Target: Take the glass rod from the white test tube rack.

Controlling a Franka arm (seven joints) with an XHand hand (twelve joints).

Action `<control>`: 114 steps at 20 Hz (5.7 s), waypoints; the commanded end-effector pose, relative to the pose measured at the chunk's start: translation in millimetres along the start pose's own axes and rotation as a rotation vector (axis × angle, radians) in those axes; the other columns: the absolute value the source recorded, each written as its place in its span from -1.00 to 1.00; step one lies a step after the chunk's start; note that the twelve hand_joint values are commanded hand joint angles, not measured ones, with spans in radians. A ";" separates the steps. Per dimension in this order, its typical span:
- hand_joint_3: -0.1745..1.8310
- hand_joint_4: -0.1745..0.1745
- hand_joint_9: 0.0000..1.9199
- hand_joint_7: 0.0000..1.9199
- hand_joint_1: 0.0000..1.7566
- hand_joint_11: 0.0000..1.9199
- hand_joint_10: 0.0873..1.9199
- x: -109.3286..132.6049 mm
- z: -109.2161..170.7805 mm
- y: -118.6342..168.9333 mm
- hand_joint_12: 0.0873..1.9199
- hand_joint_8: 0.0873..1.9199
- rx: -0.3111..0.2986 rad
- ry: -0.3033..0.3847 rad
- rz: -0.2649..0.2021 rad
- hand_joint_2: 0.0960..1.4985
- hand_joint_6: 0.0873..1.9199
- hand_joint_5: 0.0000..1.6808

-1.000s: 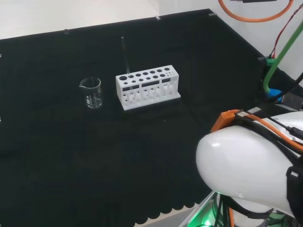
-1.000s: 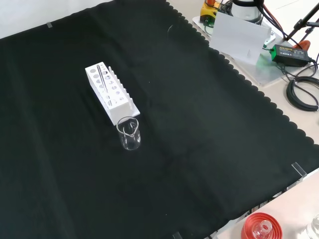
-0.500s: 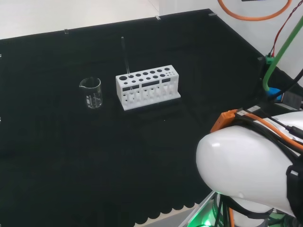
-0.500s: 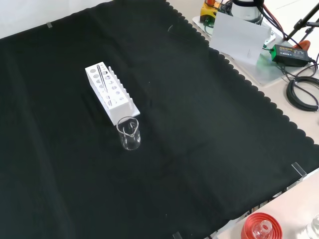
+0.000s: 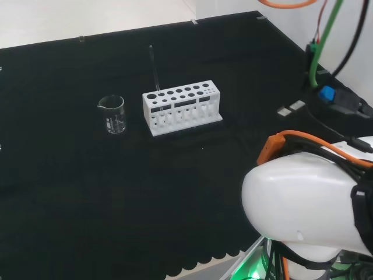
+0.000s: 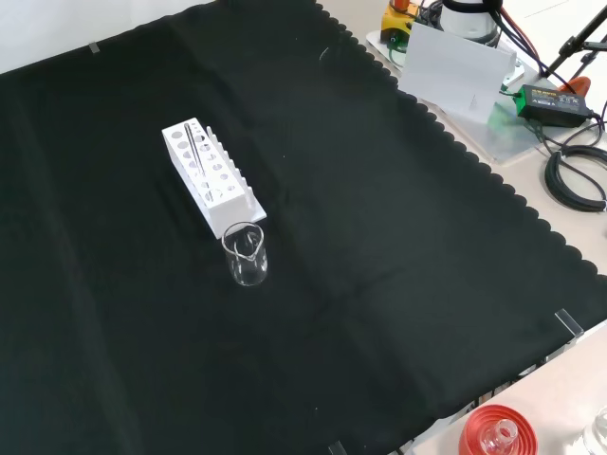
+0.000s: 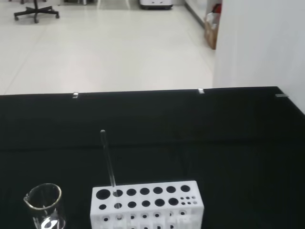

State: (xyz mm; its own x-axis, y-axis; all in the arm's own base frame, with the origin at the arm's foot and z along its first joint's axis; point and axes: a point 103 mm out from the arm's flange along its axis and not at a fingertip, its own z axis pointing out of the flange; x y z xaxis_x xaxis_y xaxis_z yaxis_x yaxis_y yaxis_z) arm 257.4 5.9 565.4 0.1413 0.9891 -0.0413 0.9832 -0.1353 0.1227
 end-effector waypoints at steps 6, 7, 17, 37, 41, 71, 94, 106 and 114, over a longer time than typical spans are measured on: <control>-1.00 -0.35 -0.69 -0.80 -0.38 -0.79 -0.08 39.1 36.8 90.4 0.50 -0.19 0.030 -0.003 -0.129 0.49 -1.00 -0.69; -1.00 -0.36 -0.68 -0.80 -0.38 -0.78 -0.08 41.5 40.3 96.4 0.50 -0.19 0.036 -0.005 -0.136 0.49 -1.00 -0.69; -1.00 -0.35 -0.63 -0.74 -0.37 -0.75 -0.08 59.1 58.6 125.7 0.50 -0.16 0.070 -0.041 -0.214 0.50 -1.00 -0.66; -1.00 -0.28 -0.45 -0.61 -0.36 -0.67 -0.13 86.5 154.5 214.1 0.47 -0.16 0.181 -0.040 -0.339 0.51 -1.00 -0.57; -1.00 -0.29 -0.43 -0.60 -0.36 -0.67 -0.15 89.4 170.6 219.4 0.47 -0.17 0.203 -0.040 -0.362 0.51 -1.00 -0.57; -1.00 -0.36 -0.41 -0.58 -0.35 -0.66 -0.15 82.9 270.7 241.7 0.47 -0.17 0.312 -0.030 -0.404 0.52 -0.97 -0.54; -1.00 -0.41 -0.39 -0.53 -0.36 -0.64 -0.14 69.5 320.0 237.8 0.46 -0.15 0.397 -0.017 -0.383 0.53 -0.91 -0.47; -1.00 -0.45 -0.32 -0.46 -0.35 -0.59 -0.17 74.1 337.5 244.6 0.44 -0.17 0.426 0.012 -0.397 0.53 -0.43 -0.57; -1.00 -0.54 -0.23 -0.38 -0.27 -0.51 -0.20 74.2 343.8 249.2 0.42 -0.18 0.419 0.020 -0.399 0.58 -0.19 -0.44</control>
State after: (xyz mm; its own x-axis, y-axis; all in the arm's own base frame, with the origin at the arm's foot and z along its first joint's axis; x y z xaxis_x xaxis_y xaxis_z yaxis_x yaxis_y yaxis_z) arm 551.6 26.2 253.3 -0.2482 0.9686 0.0146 0.9217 0.2408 -0.3041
